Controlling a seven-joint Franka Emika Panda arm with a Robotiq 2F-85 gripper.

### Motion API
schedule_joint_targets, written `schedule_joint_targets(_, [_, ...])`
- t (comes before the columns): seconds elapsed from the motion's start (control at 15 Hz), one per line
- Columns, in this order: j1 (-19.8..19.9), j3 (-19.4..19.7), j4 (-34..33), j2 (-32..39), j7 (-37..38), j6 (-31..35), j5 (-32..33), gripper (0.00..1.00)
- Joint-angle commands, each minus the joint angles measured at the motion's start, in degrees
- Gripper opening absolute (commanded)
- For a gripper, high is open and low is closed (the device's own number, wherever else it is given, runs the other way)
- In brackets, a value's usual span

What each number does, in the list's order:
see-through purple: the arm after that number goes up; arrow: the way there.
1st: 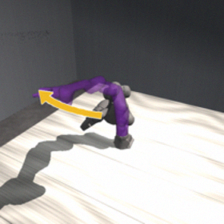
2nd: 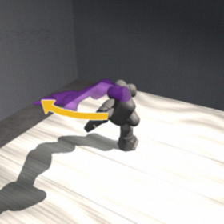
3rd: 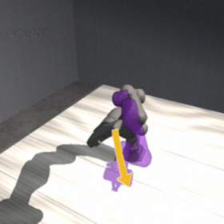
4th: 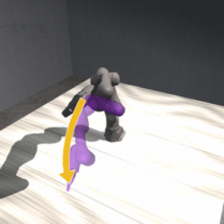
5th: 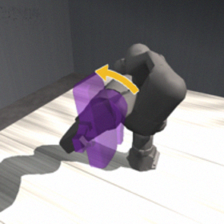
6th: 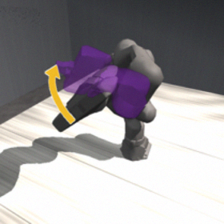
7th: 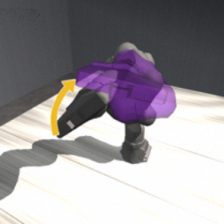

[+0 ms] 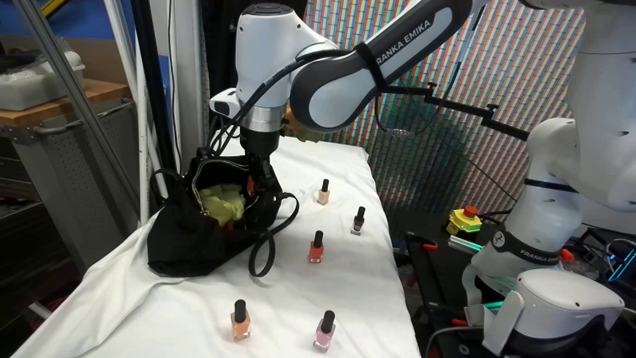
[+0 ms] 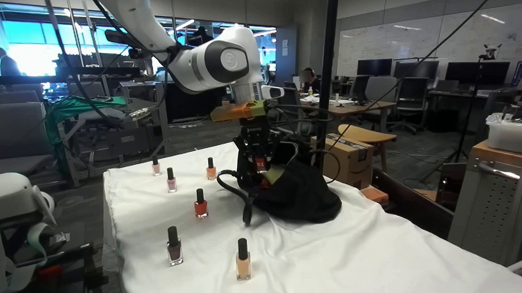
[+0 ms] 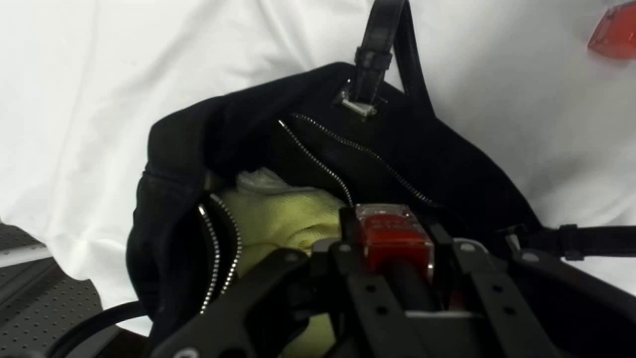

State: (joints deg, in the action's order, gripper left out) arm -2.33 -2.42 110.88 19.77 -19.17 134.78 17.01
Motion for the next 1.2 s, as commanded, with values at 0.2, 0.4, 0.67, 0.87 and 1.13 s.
schedule_joint_targets(0.2, [-1.7,1.9,-8.1,6.1,9.5,2.9,1.6,0.15])
schedule_joint_targets(0.4, [-1.8,2.4,-9.8,7.0,11.1,2.8,1.5,0.66])
schedule_joint_targets(0.67, [-1.7,3.1,-10.0,6.5,11.9,1.9,1.4,0.92])
schedule_joint_targets(0.87, [-0.3,2.1,-8.0,3.8,8.7,-2.0,-0.7,1.00])
schedule_joint_targets(1.13, [2.5,0.6,-2.2,-4.0,2.1,-9.3,-5.6,1.00])
